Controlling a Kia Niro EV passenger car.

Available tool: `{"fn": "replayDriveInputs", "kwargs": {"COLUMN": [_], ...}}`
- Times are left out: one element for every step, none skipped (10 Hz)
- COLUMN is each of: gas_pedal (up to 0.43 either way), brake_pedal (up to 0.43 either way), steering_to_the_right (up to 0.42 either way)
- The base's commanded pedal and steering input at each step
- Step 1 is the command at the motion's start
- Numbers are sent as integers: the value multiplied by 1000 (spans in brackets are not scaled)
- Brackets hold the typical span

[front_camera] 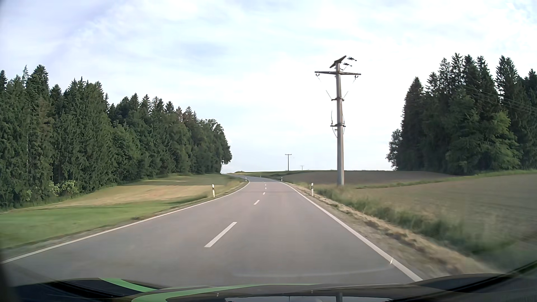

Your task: Follow the waypoints while adhering to traffic rules and regulations

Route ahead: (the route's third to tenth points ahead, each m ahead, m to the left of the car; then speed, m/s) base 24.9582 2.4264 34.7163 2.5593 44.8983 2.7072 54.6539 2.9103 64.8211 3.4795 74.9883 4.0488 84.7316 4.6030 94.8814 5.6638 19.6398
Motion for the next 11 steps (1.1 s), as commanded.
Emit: {"fn": "replayDriveInputs", "kwargs": {"gas_pedal": [350, 350, 350, 350, 350, 350, 350, 350, 350, 350, 350], "brake_pedal": [0, 0, 0, 0, 0, 0, 0, 0, 0, 0, 0], "steering_to_the_right": [-1, -1, -1, -1, -1, -1, -1, -1, -1, -1, -1]}}
